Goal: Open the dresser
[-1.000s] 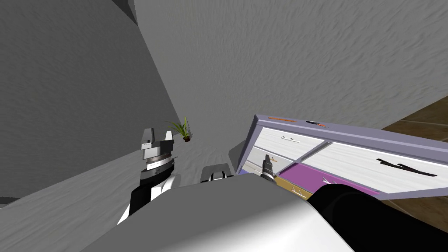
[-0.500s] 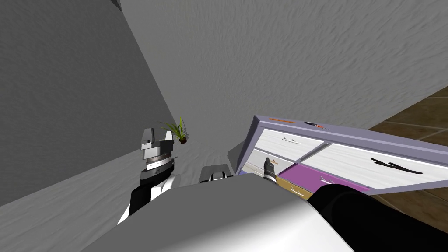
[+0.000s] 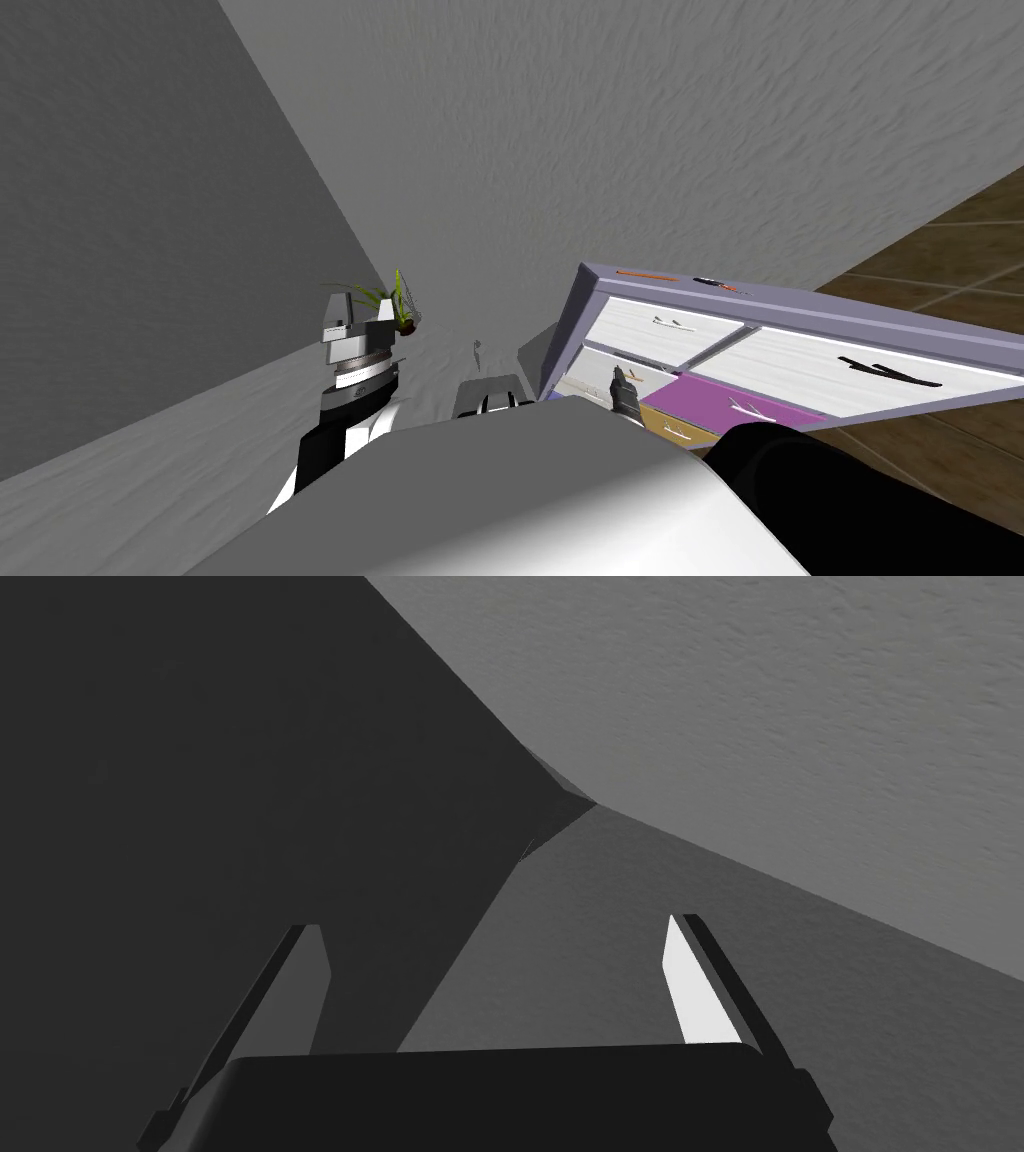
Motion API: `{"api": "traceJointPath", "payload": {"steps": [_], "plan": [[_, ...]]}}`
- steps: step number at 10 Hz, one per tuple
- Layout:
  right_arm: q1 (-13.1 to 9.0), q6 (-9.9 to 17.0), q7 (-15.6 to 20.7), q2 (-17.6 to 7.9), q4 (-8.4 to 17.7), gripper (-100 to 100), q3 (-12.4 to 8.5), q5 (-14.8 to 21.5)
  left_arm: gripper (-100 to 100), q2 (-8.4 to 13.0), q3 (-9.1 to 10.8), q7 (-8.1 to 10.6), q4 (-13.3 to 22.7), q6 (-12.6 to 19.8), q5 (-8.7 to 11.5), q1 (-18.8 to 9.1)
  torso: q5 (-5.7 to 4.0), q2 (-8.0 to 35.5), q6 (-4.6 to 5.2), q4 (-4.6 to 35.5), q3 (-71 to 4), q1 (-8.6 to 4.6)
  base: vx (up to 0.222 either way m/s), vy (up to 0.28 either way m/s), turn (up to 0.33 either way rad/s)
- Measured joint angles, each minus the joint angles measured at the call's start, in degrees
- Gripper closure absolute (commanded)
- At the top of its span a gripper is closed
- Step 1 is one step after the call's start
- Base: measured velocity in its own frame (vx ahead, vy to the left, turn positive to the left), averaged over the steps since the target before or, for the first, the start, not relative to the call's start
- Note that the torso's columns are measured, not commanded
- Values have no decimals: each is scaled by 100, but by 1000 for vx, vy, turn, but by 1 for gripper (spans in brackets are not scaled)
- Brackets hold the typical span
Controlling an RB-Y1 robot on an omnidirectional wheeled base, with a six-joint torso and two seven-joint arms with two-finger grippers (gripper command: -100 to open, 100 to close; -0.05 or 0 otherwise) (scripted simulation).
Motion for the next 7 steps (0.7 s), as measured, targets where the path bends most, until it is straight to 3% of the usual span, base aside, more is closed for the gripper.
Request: {"api": "traceJointPath", "payload": {"steps": [7], "plan": [[685, -618, -1095, -740, 191, 100, 341, 491, 0, 0, 0, 0, 0, 0, 0, 0, 10, 4, 11, 4, 1, 1, 81, 49, -162]]}}
